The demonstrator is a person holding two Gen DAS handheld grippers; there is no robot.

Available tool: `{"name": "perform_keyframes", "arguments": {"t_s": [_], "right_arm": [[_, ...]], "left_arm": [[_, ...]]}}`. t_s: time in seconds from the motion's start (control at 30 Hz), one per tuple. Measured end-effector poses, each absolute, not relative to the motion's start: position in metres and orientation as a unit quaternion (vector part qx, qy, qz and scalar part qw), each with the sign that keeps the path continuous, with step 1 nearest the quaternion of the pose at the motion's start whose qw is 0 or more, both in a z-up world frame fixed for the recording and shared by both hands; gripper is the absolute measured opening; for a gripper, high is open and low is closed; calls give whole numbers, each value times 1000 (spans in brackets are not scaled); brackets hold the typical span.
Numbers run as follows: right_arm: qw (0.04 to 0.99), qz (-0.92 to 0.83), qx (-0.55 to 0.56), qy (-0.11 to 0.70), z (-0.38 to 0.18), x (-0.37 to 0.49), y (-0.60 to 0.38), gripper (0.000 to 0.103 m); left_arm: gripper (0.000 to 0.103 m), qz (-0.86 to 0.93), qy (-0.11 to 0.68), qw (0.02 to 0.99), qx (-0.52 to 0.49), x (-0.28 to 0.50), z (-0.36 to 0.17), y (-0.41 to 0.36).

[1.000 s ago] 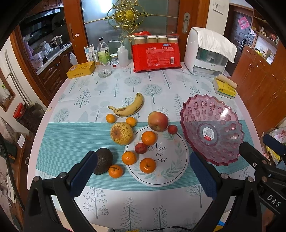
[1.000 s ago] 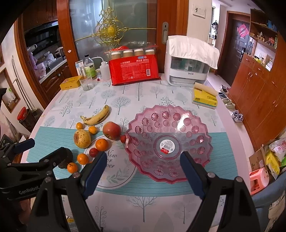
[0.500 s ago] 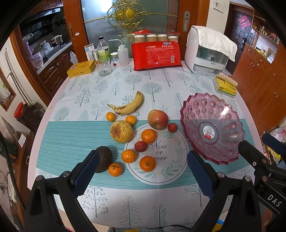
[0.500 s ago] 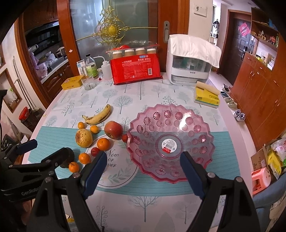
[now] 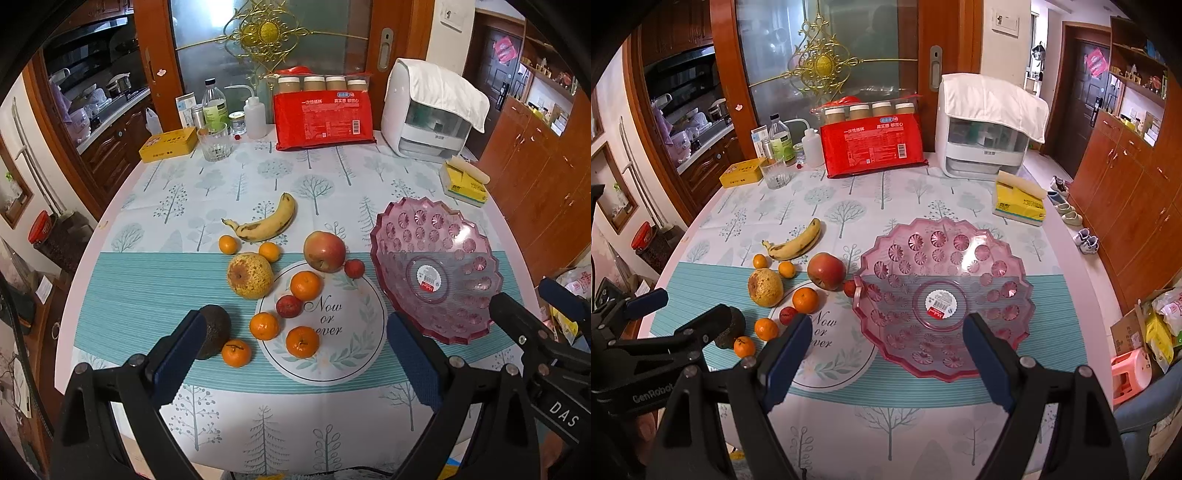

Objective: Organize fruits

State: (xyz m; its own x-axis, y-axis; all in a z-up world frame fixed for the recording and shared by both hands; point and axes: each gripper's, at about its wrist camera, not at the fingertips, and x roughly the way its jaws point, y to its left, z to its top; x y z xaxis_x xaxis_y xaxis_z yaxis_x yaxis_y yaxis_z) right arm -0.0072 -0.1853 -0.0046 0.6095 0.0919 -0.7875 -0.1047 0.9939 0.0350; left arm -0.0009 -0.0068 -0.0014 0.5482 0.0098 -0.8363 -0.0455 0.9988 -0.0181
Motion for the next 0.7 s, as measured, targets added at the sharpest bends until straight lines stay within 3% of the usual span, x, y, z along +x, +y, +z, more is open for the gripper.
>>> {"name": "perform_keyframes", "arguments": {"t_s": [0.7], "right_arm": [[899,47,-1,436,-3,-4,-191,84]], "left_arm": [[97,-3,466,885,-6,-2,1,-10]]}}
